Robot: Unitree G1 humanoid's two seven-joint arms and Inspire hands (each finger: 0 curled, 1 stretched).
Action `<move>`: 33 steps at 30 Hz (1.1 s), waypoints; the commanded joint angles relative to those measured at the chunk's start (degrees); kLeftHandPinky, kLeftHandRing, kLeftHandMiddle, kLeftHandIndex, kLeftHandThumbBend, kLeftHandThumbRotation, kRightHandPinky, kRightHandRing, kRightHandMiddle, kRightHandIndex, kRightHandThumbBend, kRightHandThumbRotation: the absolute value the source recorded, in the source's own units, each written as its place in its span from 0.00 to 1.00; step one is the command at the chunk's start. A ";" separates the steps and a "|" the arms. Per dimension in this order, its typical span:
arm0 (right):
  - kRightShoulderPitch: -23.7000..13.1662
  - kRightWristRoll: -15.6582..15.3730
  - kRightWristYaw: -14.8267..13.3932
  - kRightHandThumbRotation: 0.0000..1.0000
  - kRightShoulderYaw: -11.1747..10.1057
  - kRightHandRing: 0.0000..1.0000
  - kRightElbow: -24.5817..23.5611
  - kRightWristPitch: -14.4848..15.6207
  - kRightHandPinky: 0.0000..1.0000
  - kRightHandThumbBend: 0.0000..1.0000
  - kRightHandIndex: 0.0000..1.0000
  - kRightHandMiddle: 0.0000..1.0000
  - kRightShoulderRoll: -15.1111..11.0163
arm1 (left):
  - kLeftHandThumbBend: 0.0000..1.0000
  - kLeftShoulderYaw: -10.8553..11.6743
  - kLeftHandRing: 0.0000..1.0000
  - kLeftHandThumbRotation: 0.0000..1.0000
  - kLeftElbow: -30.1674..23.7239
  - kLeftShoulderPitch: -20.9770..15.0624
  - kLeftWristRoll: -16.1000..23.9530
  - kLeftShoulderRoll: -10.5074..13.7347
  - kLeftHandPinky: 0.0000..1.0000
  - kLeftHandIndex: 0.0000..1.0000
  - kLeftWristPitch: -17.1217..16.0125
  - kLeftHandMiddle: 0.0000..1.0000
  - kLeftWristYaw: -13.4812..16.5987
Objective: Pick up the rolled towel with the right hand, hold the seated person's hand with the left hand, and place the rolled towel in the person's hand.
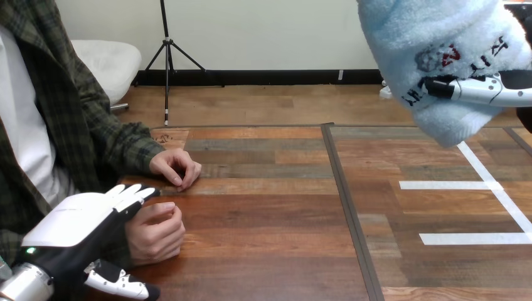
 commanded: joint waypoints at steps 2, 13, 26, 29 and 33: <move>-2.52 1.94 0.66 0.00 -1.95 0.07 0.34 -0.59 0.03 0.52 0.19 0.15 -0.85 | 1.00 -1.12 0.98 0.34 -2.27 -2.40 0.12 2.94 0.90 0.93 1.31 0.96 0.08; -1.42 2.15 1.29 0.00 -2.98 0.06 -0.10 -1.03 0.03 0.51 0.20 0.14 -1.18 | 1.00 -1.38 0.95 0.34 0.65 -3.21 -0.14 4.18 0.88 0.91 1.08 0.94 3.31; -0.07 3.14 2.02 0.00 -4.19 0.06 -1.29 -0.76 0.02 0.51 0.20 0.13 -1.54 | 1.00 -0.99 0.93 0.31 1.41 -4.42 -0.94 4.43 0.86 0.91 4.78 0.93 4.00; 0.17 3.18 2.17 0.00 -4.43 0.06 -1.47 -0.77 0.02 0.51 0.20 0.13 -1.67 | 1.00 -1.05 0.93 0.30 1.56 -4.63 -0.93 4.50 0.86 0.91 5.23 0.92 4.30; 0.79 3.09 2.35 0.00 -4.94 0.06 -2.04 -0.94 0.02 0.51 0.21 0.13 -1.96 | 1.00 -1.28 0.92 0.28 2.60 -5.37 -0.84 4.42 0.85 0.90 5.58 0.92 5.20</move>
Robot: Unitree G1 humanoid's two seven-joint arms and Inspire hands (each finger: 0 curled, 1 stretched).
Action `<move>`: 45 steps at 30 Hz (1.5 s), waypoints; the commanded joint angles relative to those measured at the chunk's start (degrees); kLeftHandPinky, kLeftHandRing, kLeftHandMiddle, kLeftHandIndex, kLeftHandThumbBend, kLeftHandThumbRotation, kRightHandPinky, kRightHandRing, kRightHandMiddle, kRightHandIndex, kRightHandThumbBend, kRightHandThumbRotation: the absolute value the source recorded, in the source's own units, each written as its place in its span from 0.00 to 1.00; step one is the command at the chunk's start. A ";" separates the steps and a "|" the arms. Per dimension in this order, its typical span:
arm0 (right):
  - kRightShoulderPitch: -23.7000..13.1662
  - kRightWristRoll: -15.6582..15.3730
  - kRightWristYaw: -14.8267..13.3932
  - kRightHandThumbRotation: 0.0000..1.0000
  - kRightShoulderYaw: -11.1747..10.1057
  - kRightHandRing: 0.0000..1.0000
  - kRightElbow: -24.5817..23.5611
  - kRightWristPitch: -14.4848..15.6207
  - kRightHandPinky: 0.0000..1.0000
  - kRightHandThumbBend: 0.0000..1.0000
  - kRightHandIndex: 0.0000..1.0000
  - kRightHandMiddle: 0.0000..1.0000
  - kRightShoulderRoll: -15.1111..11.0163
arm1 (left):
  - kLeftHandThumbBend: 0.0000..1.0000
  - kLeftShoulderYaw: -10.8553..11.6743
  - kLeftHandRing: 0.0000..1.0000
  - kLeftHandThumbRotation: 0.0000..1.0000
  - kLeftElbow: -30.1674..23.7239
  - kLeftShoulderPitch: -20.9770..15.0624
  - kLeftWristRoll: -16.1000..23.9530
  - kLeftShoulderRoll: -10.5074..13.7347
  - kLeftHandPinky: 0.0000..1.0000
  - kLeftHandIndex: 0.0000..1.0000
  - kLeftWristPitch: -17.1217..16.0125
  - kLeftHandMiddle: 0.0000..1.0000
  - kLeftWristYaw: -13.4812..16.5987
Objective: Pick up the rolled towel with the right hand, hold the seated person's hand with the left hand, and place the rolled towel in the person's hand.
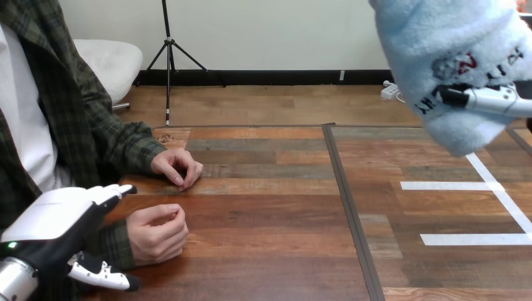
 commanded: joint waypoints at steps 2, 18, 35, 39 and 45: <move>-1.48 1.36 0.44 0.00 -2.40 0.06 -2.69 -0.94 0.03 0.52 0.21 0.14 -2.02 | 1.00 -0.44 0.92 0.27 1.37 -4.72 -0.62 1.59 0.85 0.90 0.61 0.91 2.66; 0.42 2.40 0.56 0.00 -3.89 0.07 -5.56 0.20 0.03 0.53 0.21 0.15 -2.13 | 1.00 -4.64 0.83 0.22 8.56 -8.24 3.61 1.69 0.76 0.87 2.42 0.87 6.99; 2.27 4.36 0.52 0.00 -5.98 0.08 -9.83 3.62 0.04 0.52 0.22 0.15 -2.62 | 1.00 -9.57 0.74 0.25 16.47 -12.07 6.73 2.97 0.67 0.81 4.60 0.80 10.19; 2.27 4.92 1.05 0.00 -6.36 0.08 -9.80 3.55 0.04 0.52 0.22 0.14 -2.84 | 1.00 -10.12 0.71 0.25 17.47 -12.61 6.25 3.14 0.65 0.79 4.65 0.77 10.49; 2.40 5.34 1.21 0.00 -6.73 0.08 -9.95 3.53 0.04 0.52 0.22 0.14 -3.08 | 1.00 -11.13 0.68 0.24 18.70 -13.31 5.99 3.45 0.62 0.76 5.07 0.74 10.70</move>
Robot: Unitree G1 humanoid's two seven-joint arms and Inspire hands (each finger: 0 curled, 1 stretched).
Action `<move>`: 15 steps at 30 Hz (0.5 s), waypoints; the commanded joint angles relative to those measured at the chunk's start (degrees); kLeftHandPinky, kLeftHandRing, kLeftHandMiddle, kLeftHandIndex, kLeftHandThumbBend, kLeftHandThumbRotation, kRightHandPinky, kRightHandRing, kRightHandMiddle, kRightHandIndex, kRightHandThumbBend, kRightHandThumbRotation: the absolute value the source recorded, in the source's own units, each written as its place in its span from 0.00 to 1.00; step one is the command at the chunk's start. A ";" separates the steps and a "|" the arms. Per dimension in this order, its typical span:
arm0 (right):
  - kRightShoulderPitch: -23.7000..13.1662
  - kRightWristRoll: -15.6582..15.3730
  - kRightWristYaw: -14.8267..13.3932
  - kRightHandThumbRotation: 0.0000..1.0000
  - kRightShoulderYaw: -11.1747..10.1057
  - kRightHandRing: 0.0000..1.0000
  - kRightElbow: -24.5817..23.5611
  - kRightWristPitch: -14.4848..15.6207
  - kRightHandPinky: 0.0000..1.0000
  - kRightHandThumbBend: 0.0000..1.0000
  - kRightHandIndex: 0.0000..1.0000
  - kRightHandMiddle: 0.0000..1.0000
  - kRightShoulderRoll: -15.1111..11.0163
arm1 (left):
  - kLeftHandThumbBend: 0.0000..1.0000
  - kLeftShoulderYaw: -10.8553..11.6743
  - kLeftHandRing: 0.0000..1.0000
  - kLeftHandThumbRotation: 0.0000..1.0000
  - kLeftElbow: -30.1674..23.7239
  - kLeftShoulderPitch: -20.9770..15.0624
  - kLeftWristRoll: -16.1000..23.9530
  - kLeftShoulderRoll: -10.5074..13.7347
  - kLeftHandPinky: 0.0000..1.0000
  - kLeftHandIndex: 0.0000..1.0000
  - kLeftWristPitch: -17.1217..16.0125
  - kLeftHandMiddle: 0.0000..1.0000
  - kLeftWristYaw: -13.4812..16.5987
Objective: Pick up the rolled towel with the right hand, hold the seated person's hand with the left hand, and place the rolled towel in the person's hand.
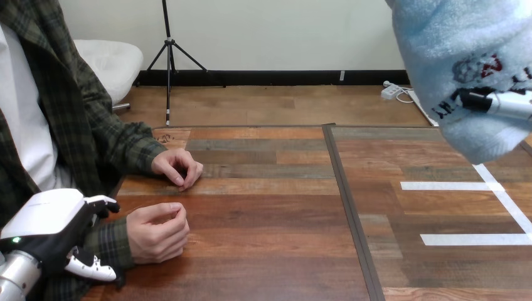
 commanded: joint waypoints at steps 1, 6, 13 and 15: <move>-1.85 1.77 0.03 0.00 -2.24 0.08 -2.51 -0.42 0.04 0.53 0.22 0.14 -1.63 | 1.00 -1.79 0.67 0.24 1.91 -3.25 0.21 1.67 0.61 0.75 0.73 0.72 0.77; -1.75 2.41 0.26 0.00 -2.42 0.08 -2.54 -0.42 0.04 0.53 0.22 0.14 -1.86 | 1.00 -2.06 0.64 0.23 2.45 -3.58 -0.62 1.57 0.60 0.72 1.19 0.69 0.01; -1.71 2.54 0.27 0.00 -2.57 0.08 -2.75 -0.45 0.04 0.55 0.22 0.14 -2.01 | 1.00 -2.59 0.61 0.20 2.69 -3.73 -0.90 1.59 0.57 0.67 1.71 0.64 -0.09; -1.68 2.66 0.14 0.00 -2.69 0.08 -2.97 -0.16 0.04 0.55 0.22 0.14 -1.99 | 1.00 -2.69 0.59 0.18 2.49 -3.64 -1.13 1.66 0.55 0.65 1.58 0.63 -0.16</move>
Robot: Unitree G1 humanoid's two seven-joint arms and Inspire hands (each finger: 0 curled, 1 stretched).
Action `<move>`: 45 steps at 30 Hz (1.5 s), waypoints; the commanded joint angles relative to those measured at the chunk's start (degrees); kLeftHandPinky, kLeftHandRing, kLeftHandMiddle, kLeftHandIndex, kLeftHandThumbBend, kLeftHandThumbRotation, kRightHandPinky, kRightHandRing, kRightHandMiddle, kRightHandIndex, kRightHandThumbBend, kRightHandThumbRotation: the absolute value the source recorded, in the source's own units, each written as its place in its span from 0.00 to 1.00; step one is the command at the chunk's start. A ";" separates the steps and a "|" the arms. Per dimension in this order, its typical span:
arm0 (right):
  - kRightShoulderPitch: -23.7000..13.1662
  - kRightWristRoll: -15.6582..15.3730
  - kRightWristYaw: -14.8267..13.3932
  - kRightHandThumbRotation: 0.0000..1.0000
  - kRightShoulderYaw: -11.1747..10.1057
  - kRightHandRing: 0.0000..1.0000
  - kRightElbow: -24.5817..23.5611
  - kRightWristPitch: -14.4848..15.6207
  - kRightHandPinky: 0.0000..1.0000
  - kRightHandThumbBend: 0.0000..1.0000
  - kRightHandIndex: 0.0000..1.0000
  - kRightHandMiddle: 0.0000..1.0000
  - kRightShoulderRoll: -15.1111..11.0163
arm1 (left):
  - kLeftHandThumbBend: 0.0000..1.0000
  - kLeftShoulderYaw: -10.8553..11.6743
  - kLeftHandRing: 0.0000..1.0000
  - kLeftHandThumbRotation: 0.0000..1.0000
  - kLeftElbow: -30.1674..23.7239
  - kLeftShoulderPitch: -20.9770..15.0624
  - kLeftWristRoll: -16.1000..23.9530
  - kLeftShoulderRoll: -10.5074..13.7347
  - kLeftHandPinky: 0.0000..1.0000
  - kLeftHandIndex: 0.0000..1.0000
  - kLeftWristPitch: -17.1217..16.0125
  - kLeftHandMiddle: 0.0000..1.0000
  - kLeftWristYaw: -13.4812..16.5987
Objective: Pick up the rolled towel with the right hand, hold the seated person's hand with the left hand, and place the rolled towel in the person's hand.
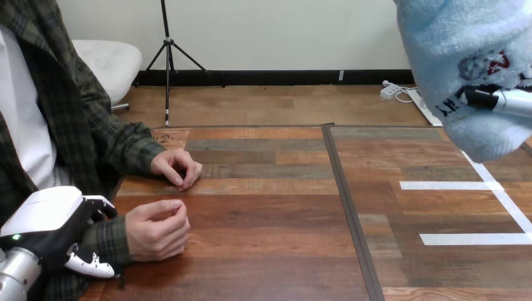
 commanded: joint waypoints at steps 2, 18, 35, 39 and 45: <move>-1.71 1.53 -0.55 0.00 -2.07 0.08 -2.93 0.32 0.04 0.55 0.22 0.15 -1.72 | 0.99 -1.55 0.57 0.17 0.65 -1.94 -0.53 1.65 0.53 0.63 0.09 0.61 -0.23; -2.36 1.46 -0.85 0.00 -2.18 0.08 -3.14 1.36 0.05 0.55 0.22 0.15 -1.46 | 0.95 -0.43 0.42 0.00 -3.25 -0.08 -4.07 1.05 0.35 0.50 -0.17 0.47 -0.64; -3.03 1.31 0.00 0.00 -1.47 0.08 -1.78 0.82 0.05 0.54 0.21 0.15 -1.43 | 0.90 0.00 0.37 0.00 -7.14 1.60 -4.86 0.48 0.31 0.46 0.67 0.44 -0.71; -3.06 1.09 0.02 0.00 -1.01 0.08 -1.57 1.03 0.05 0.53 0.22 0.15 -1.36 | 0.90 0.29 0.37 0.00 -7.88 2.00 -5.89 0.14 0.30 0.45 0.28 0.43 -0.68; -2.94 0.64 -0.05 0.00 -0.36 0.08 -1.48 0.98 0.05 0.52 0.22 0.15 -1.06 | 0.89 0.36 0.36 0.00 -8.99 2.50 -7.03 -0.20 0.29 0.45 0.73 0.43 -0.90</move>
